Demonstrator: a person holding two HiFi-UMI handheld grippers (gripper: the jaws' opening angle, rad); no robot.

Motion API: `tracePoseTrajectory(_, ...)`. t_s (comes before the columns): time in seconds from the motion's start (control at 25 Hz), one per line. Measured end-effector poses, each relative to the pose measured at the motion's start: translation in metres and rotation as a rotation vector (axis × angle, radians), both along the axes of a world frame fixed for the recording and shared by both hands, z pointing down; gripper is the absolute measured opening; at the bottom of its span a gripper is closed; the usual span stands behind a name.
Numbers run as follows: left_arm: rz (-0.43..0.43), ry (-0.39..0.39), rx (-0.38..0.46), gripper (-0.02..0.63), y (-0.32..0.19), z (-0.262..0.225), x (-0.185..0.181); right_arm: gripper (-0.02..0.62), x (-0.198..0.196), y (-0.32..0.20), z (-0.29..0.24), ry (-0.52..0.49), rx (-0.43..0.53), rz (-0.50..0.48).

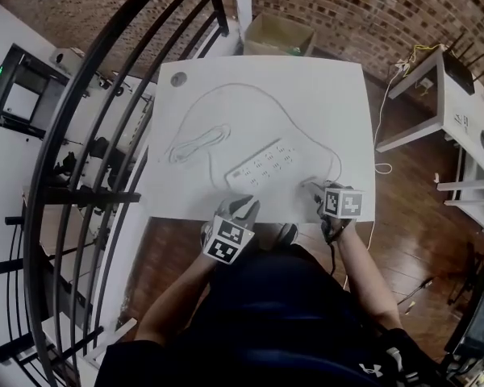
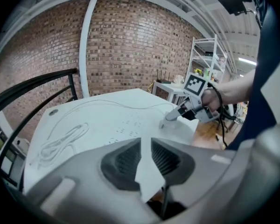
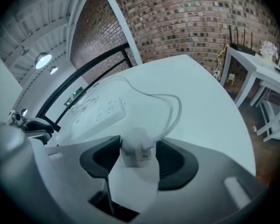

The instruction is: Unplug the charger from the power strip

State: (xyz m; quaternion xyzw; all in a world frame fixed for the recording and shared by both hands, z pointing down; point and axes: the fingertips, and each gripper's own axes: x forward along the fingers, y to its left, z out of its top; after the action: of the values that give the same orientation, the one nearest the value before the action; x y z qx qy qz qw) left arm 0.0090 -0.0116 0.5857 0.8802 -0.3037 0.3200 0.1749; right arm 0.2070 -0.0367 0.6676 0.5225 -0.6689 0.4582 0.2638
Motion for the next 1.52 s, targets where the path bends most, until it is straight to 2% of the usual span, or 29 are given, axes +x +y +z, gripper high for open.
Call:
tracePoseTrajectory(0.2, 0.007, 0.006, 0.004, 0.067, 0.003, 0.0, 0.012, 0.25, 0.019, 0.009, 0.0, -0.014, 0.003, 0.058)
tracePoseTrajectory(0.48, 0.004, 0.026, -0.005, 0.063, 0.006, 0.004, 0.026, 0.235, 0.051, 0.019, -0.025, -0.049, 0.08, 0.168)
tracePoseTrajectory(0.6, 0.006, 0.026, -0.01, 0.055, 0.007, 0.001, 0.032, 0.214, 0.053, 0.016, -0.051, -0.129, 0.132, 0.221)
tracePoseTrajectory(0.68, 0.003, 0.038, -0.007, 0.044, 0.006, -0.004, 0.034, 0.142, 0.047, 0.009, -0.079, -0.177, 0.192, 0.242)
tracePoseTrajectory(0.76, 0.003, 0.051, 0.0, 0.035, 0.004, -0.009, 0.036, 0.035, 0.038, 0.003, -0.107, -0.186, 0.26, 0.229)
tracePoseTrajectory(0.8, 0.005, 0.055, 0.005, 0.031, 0.003, -0.011, 0.037, 0.023, 0.031, 0.0, -0.12, -0.184, 0.293, 0.212)
tracePoseTrajectory(1.0, 0.036, 0.085, 0.021, 0.017, -0.005, -0.022, 0.049, 0.012, -0.003, -0.003, -0.17, -0.194, 0.435, 0.113)
tracePoseTrajectory(1.12, 0.064, 0.117, 0.045, 0.008, -0.01, -0.034, 0.063, 0.012, -0.011, 0.001, -0.186, -0.163, 0.511, 0.064)
tracePoseTrajectory(1.32, 0.16, 0.245, 0.141, 0.006, -0.007, -0.08, 0.096, 0.011, -0.004, 0.01, -0.202, -0.072, 0.622, 0.041)
tracePoseTrajectory(1.52, 0.215, 0.3, 0.239, 0.006, -0.007, -0.109, 0.11, 0.012, -0.003, 0.016, -0.224, 0.015, 0.743, 0.032)
